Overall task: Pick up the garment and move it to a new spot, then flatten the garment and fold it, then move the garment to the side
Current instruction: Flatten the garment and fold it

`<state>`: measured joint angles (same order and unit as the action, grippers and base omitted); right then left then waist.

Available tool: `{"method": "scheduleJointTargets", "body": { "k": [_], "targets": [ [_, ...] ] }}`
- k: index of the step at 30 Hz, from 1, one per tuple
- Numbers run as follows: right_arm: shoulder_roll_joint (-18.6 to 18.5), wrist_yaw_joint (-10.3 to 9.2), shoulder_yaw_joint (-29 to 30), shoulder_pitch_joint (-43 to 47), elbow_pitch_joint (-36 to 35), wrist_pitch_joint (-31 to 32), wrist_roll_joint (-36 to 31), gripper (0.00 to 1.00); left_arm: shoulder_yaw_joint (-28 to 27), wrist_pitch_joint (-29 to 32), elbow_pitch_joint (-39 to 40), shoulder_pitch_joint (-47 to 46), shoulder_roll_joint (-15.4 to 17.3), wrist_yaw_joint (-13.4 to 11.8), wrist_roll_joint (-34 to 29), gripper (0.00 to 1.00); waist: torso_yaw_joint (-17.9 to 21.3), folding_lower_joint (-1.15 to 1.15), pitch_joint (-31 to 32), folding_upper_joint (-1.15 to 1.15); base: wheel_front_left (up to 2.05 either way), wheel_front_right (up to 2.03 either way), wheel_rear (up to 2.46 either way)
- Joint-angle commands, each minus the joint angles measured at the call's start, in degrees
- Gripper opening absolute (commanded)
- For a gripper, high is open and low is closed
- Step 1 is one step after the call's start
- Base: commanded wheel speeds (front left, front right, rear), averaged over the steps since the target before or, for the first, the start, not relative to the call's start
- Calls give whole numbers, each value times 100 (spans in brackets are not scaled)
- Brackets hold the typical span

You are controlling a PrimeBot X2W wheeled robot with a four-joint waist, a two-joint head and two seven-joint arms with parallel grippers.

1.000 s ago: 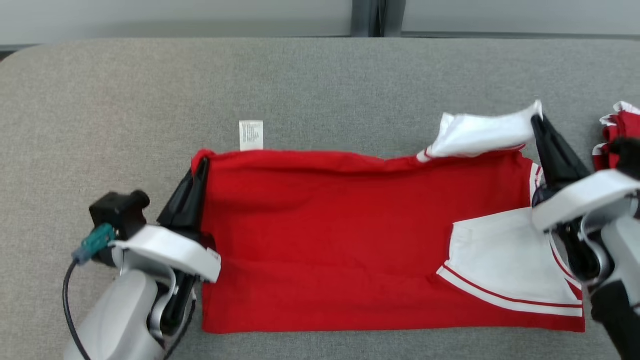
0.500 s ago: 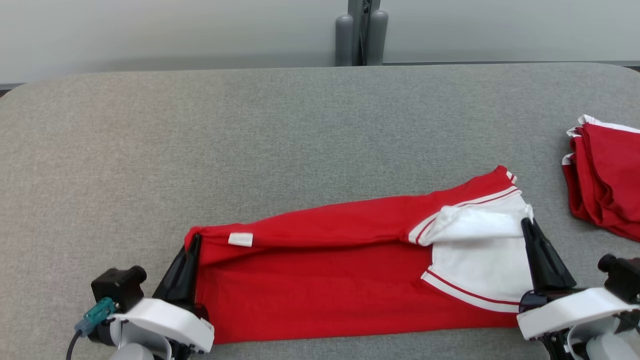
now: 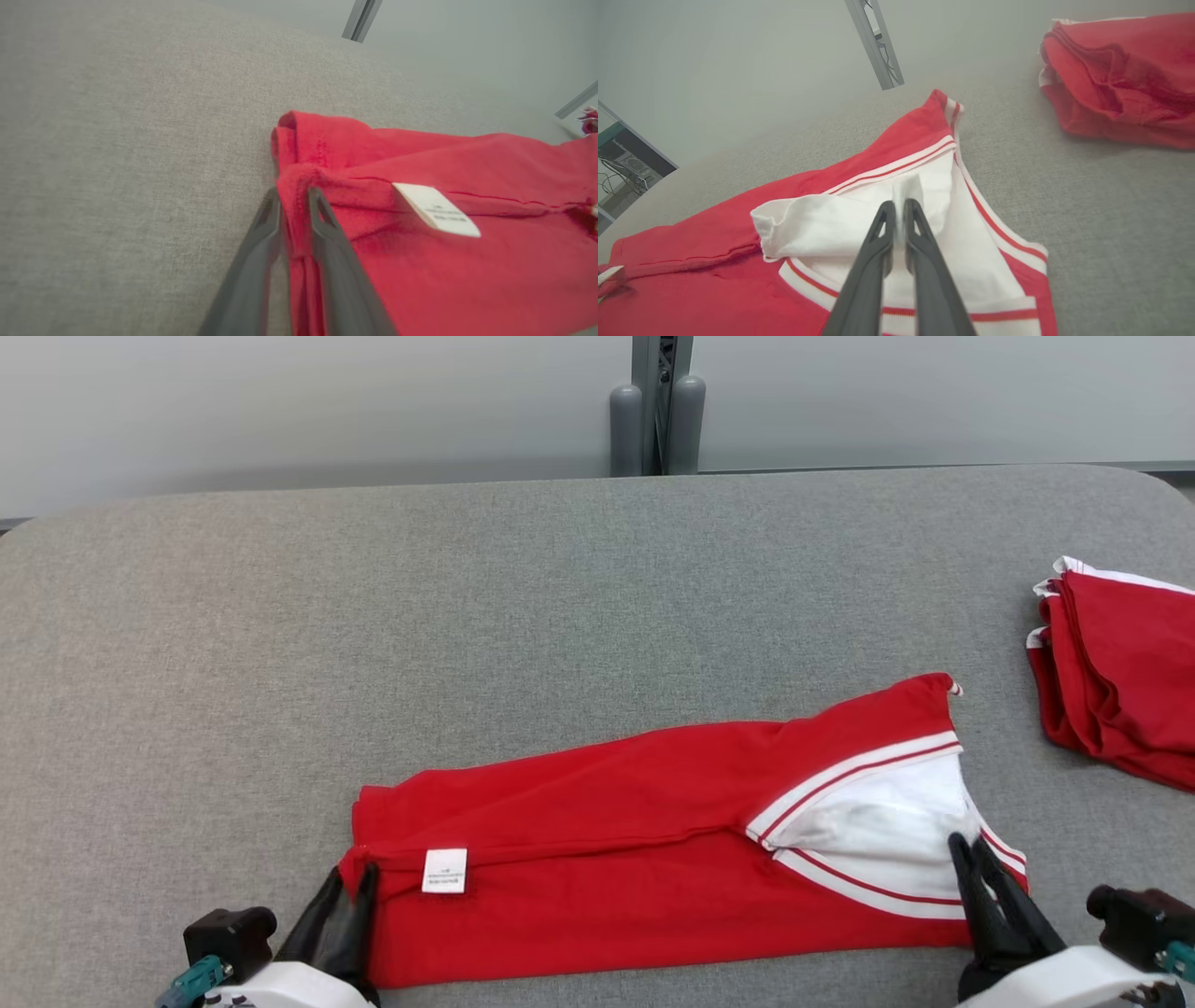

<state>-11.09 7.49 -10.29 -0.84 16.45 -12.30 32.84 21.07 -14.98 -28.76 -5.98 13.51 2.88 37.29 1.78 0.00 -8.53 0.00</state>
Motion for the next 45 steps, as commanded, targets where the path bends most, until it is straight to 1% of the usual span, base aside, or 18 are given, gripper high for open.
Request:
{"method": "scheduleJointTargets", "body": {
  "k": [1,4,7,14,18,24,28,32,33,34,35,38,45],
  "targets": [
    [-57,0,46,87,10,-1,-8,100,-14,-24,-16,88,29,14,-37,100,10,0,7,0,0,0,0],
    [-78,0,134,280,-61,-8,33,100,-11,-24,29,211,113,-44,-127,100,33,0,30,0,0,0,0],
    [-141,0,281,504,-178,41,-13,100,-74,-24,239,366,153,-133,-204,100,51,0,61,0,0,0,0],
    [-162,0,772,843,-579,197,-60,100,-270,-24,1163,749,278,-398,-440,100,105,0,191,0,0,0,0],
    [-159,0,969,883,-780,387,-126,100,-300,-5,1651,841,284,-548,-509,100,86,0,294,0,0,0,0],
    [-232,0,997,602,-826,856,-310,100,-217,175,2042,725,241,-710,-552,100,12,0,435,0,0,0,0],
    [-257,-1,1009,226,-586,1286,-492,100,-220,212,2108,666,182,-815,-553,100,-36,0,477,0,0,0,0],
    [-338,0,846,-266,-202,1847,-624,100,-226,202,2147,632,104,-893,-507,100,-115,0,464,0,0,0,0],
    [-338,0,846,-266,-202,1847,-624,100,-226,202,2147,632,104,-893,-507,100,-115,0,464,0,0,0,0],
    [-360,-1,765,-505,26,2127,-594,100,-223,207,2168,609,92,-903,-510,100,-170,0,433,0,0,0,0],
    [-360,-1,765,-505,26,2127,-594,100,-223,207,2168,609,92,-903,-510,100,-170,0,433,0,0,0,0],
    [-465,-1,677,-853,403,2473,-607,100,-233,193,2163,529,99,-904,-510,100,-281,0,355,0,0,0,0],
    [-603,0,459,-1455,1161,2984,-473,100,-291,141,2162,471,104,-907,-489,100,-501,0,182,0,0,0,0]
  ]
}}
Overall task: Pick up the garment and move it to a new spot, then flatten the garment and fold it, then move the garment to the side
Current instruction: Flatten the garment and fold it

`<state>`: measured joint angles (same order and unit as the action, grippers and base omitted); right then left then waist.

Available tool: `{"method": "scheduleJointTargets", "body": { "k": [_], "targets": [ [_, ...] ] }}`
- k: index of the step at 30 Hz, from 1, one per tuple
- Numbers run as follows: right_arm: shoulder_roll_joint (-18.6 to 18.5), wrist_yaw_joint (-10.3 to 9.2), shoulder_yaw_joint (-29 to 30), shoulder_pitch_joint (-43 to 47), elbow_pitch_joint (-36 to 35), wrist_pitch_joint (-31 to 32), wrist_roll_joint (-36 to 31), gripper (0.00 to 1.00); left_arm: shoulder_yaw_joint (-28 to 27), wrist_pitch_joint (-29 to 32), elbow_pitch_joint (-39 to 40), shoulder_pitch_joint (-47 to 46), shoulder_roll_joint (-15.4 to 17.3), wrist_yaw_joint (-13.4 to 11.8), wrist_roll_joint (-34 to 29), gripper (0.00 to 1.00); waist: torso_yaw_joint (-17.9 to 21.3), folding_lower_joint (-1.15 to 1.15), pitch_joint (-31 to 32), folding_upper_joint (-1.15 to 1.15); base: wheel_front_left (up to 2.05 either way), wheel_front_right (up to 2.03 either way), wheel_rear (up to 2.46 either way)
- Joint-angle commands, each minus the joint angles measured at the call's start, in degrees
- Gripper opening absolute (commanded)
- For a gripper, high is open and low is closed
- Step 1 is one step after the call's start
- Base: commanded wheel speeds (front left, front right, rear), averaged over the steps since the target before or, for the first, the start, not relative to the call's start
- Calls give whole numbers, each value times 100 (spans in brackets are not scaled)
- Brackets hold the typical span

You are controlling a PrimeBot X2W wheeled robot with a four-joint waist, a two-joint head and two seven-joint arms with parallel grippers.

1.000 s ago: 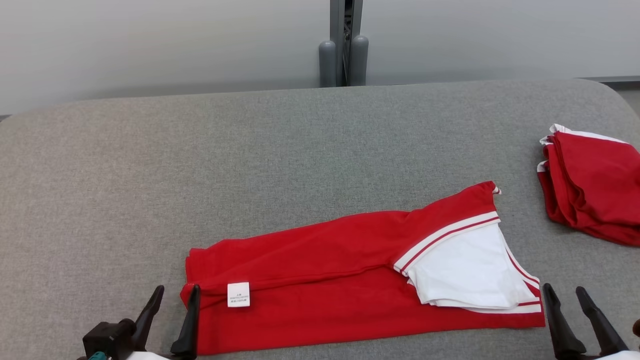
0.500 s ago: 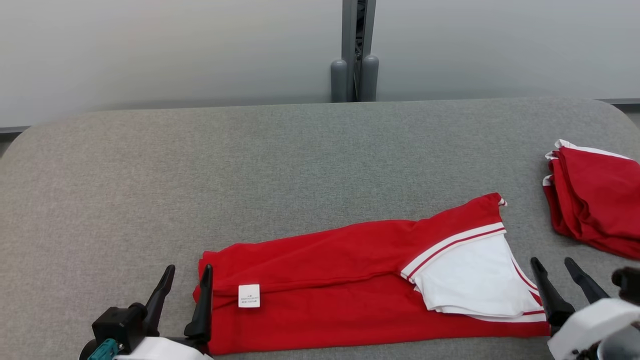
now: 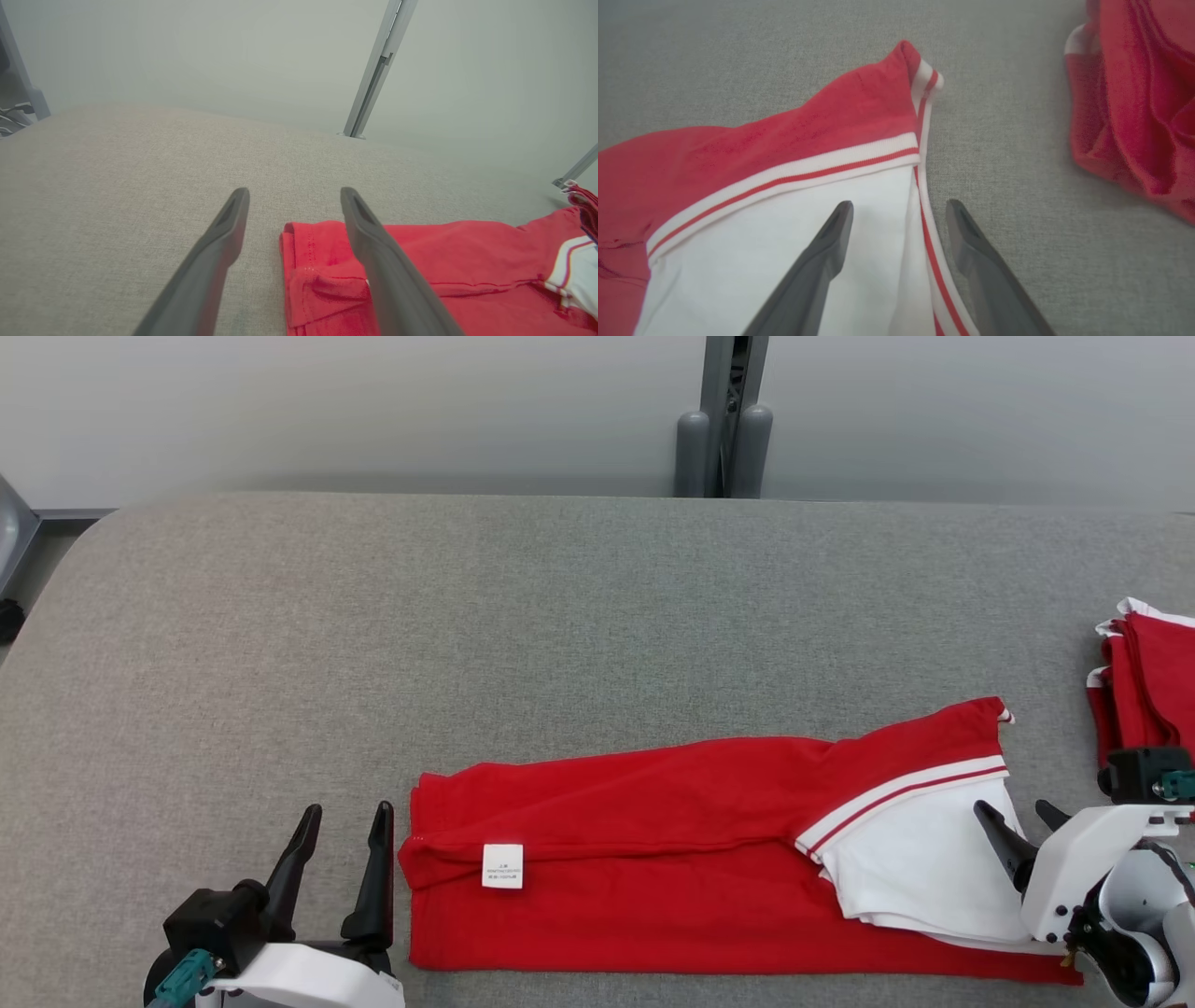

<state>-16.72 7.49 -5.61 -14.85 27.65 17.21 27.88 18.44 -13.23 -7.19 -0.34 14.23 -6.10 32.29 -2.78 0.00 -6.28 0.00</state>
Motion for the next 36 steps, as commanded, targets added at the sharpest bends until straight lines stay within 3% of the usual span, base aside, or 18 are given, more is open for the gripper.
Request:
{"method": "scheduleJointTargets", "body": {
  "k": [1,16,17,19,22,23,36],
  "targets": [
    [-70,0,-43,-125,132,98,58,100,-31,-36,2,-107,29,-8,14,100,-70,0,-58,0,0,0,0],
    [-161,1,-758,-571,779,860,799,100,-63,-94,-16,-171,13,-15,46,100,-206,0,-159,0,0,0,0],
    [-156,2,-836,-568,755,872,858,87,-65,-93,-15,-171,16,-14,46,100,-203,0,-160,0,0,0,0],
    [-221,5,-1104,-594,706,799,953,42,-68,-96,17,-177,18,-30,40,100,-187,0,-159,0,0,0,0],
    [-342,-1,-1290,-647,770,612,863,20,-63,-105,43,-160,26,-44,30,100,-162,0,-149,0,0,0,0],
    [-355,-1,-1332,-669,818,560,855,1,-60,-107,47,-152,30,-48,28,100,-154,0,-141,0,0,0,0],
    [-741,-1,-1315,-992,895,-76,1118,0,-57,-108,211,4,85,-111,18,100,91,0,76,0,0,0,0]
  ]
}}
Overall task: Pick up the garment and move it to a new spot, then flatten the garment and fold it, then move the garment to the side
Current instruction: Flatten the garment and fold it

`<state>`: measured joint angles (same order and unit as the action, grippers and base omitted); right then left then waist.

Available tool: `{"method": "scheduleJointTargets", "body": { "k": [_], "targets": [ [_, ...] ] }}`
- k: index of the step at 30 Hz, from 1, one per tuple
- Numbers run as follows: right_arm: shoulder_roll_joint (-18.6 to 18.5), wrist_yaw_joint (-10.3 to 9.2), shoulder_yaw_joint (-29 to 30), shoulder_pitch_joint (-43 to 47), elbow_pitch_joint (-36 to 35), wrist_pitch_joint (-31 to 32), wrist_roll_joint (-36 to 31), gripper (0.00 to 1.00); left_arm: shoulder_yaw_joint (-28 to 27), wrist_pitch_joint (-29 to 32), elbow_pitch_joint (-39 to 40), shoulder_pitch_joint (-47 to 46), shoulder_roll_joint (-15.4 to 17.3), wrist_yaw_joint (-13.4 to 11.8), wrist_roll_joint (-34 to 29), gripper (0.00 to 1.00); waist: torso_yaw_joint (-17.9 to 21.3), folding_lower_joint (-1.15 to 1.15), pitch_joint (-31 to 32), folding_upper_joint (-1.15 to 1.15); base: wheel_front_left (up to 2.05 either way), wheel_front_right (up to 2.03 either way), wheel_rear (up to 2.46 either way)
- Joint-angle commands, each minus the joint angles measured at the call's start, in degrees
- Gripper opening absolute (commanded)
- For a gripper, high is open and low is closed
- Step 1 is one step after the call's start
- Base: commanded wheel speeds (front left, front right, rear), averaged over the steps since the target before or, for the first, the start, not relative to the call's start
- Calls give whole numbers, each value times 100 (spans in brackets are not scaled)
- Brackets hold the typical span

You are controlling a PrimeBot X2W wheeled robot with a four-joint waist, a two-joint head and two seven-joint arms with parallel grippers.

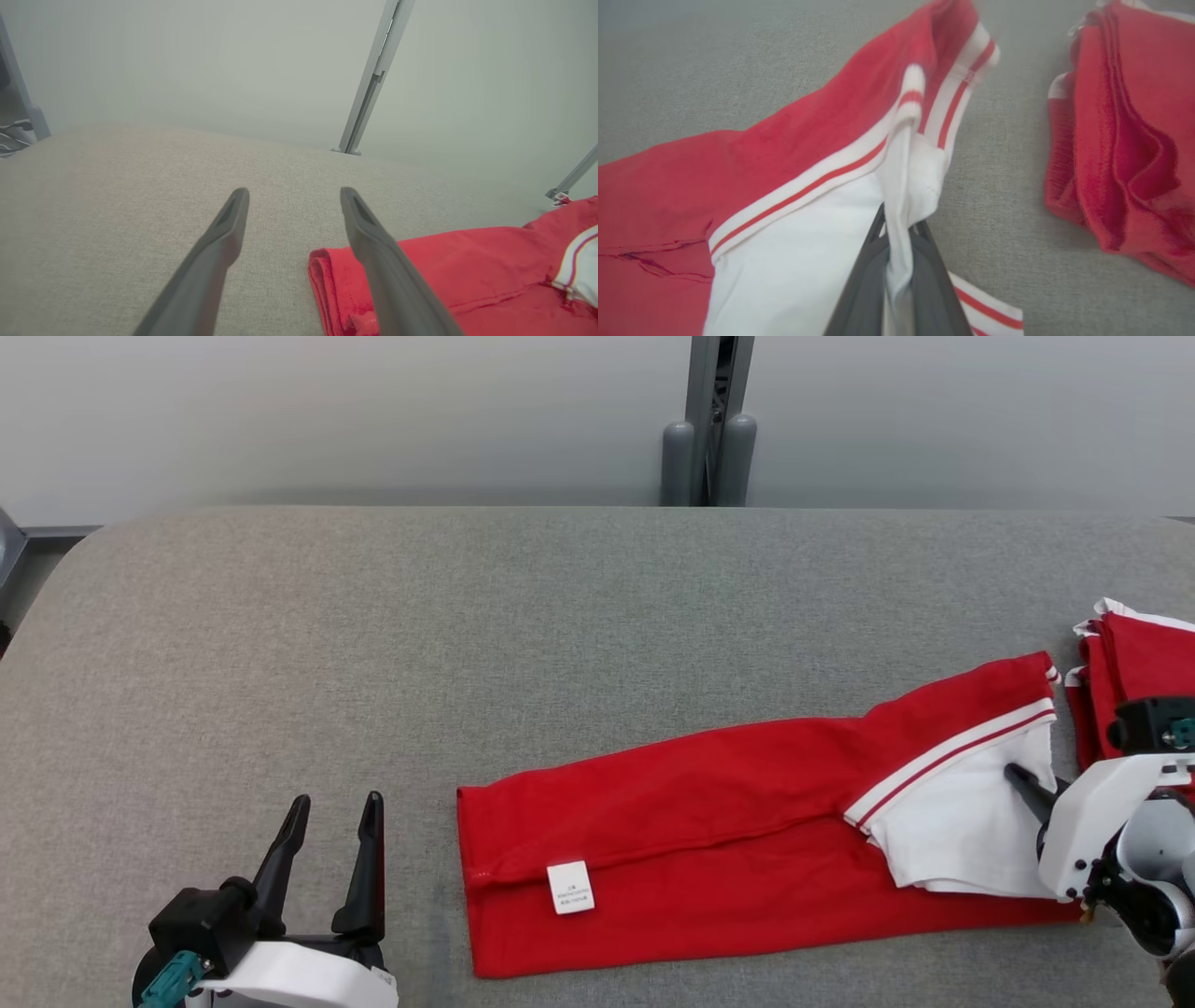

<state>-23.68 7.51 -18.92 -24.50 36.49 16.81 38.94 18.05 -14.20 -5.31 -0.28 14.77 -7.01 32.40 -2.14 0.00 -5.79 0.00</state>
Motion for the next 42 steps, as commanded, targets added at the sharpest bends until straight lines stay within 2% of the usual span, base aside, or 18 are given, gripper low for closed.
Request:
{"method": "scheduleJointTargets", "body": {
  "k": [1,9,18,24,33,42],
  "targets": [
    [-83,-4,45,-24,-35,-66,43,0,-16,-8,36,23,33,-24,10,100,58,0,53,0,0,0,0],
    [-276,-4,567,192,-299,-383,287,0,-28,-19,110,160,48,-80,50,100,264,0,186,0,0,0,0],
    [-306,-3,762,242,-379,-283,119,0,35,33,151,172,74,-94,54,100,413,0,215,0,0,0,0],
    [-242,-3,617,181,-595,-14,76,0,75,27,116,133,44,-86,56,100,450,0,235,0,0,0,0],
    [-269,-3,279,364,-1636,439,193,0,111,-11,20,126,-45,-46,92,100,441,0,350,0,0,0,0],
    [63,-2,-35,621,-2645,792,36,0,121,-48,-2,129,-108,-7,90,100,394,0,405,0,0,0,0]
  ]
}}
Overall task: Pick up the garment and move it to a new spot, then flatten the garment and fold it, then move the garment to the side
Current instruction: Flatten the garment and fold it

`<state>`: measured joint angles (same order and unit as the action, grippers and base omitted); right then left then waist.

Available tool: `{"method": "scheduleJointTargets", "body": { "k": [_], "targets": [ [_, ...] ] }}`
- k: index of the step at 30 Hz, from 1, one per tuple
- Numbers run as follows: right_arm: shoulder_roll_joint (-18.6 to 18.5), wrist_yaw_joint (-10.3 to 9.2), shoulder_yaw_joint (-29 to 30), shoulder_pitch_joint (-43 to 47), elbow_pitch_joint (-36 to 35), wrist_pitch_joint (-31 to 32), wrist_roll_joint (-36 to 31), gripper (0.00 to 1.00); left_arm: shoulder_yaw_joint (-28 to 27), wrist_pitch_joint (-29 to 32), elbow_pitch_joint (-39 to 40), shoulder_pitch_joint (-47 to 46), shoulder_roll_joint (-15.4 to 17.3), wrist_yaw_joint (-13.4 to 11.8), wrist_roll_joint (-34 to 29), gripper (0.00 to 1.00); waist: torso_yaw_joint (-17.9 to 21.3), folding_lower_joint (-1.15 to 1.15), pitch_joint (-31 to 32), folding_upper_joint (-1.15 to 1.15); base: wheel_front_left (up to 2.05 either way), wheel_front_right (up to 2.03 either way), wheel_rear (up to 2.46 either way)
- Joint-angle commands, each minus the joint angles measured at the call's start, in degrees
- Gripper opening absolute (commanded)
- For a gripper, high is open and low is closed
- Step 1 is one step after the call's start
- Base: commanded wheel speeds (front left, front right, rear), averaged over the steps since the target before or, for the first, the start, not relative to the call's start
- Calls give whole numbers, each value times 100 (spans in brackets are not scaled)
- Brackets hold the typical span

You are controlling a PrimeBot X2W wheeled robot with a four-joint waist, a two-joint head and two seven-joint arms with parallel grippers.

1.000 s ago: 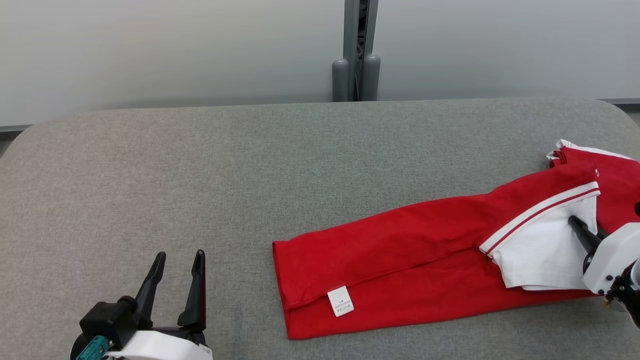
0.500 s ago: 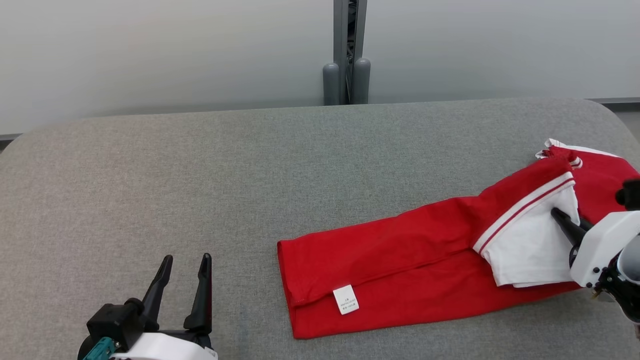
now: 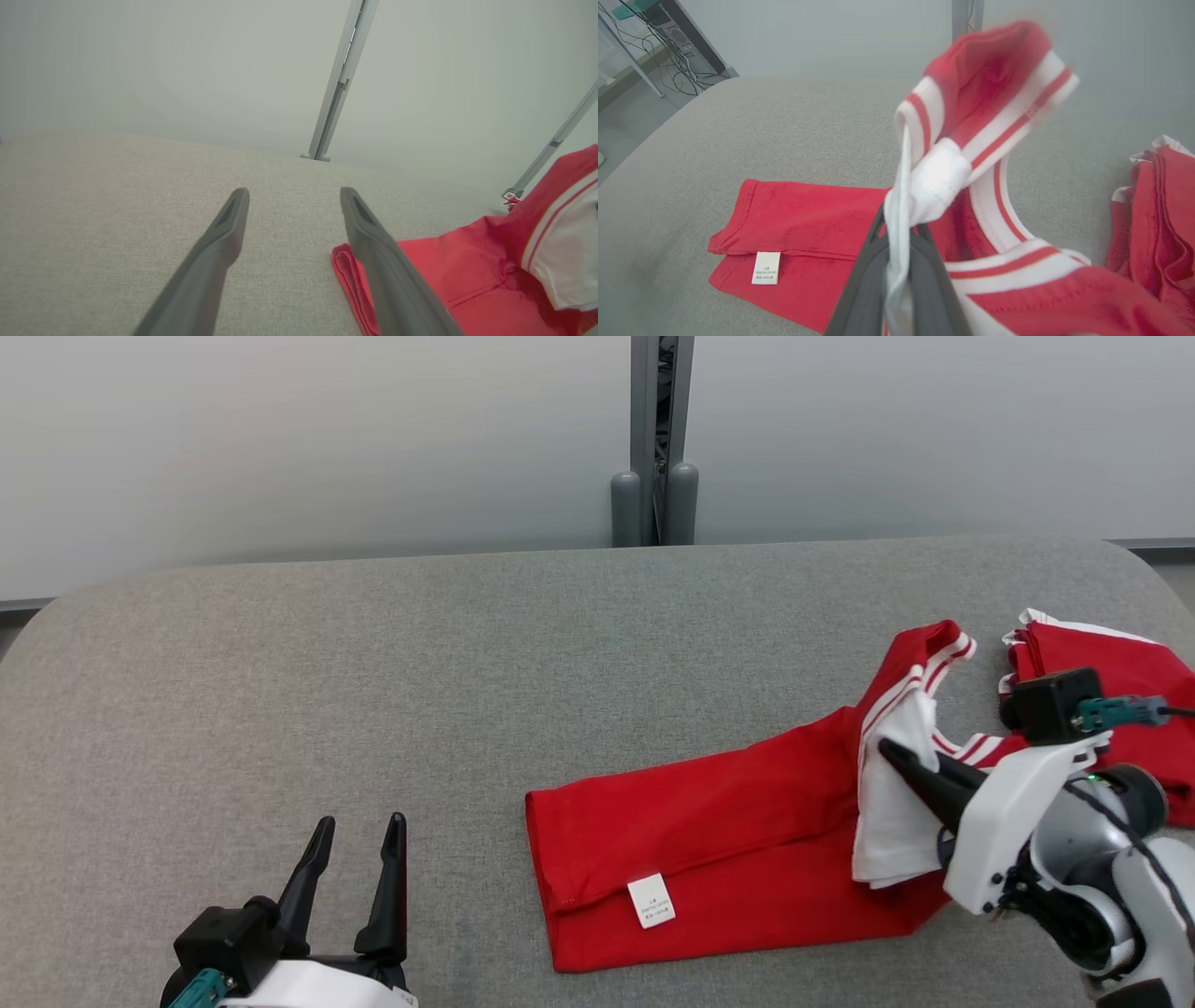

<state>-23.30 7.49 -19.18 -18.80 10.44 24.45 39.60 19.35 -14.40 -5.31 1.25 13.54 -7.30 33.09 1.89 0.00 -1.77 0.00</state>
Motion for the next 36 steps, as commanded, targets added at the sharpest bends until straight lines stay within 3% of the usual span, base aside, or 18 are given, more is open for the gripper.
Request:
{"method": "scheduleJointTargets", "body": {
  "k": [1,10,19,25,33,34,36],
  "targets": [
    [108,-1,-50,77,-123,67,-60,0,-9,-32,-4,-28,10,30,23,100,-21,0,8,0,0,0,0],
    [1011,0,-493,3,-205,272,-434,0,31,-47,-32,-87,-53,96,5,100,-176,0,51,0,0,0,0],
    [1831,0,-901,-424,962,74,-674,0,87,-64,-69,-228,-97,185,-70,100,-466,0,-46,0,0,0,0],
    [2017,0,-1162,-804,1959,-215,-654,0,113,-69,-131,-334,-165,220,-87,100,-667,0,-159,0,0,0,0],
    [2026,0,-2087,-1234,2753,-722,86,0,159,-76,-299,-447,-268,334,-126,100,-877,0,-210,0,0,0,0],
    [2025,0,-2154,-1281,2857,-788,124,4,157,-76,-318,-451,-274,322,-125,100,-885,0,-207,0,0,0,0],
    [2029,0,-2302,-1348,3008,-886,227,44,153,-78,-342,-459,-291,337,-133,100,-899,0,-196,0,0,0,0]
  ]
}}
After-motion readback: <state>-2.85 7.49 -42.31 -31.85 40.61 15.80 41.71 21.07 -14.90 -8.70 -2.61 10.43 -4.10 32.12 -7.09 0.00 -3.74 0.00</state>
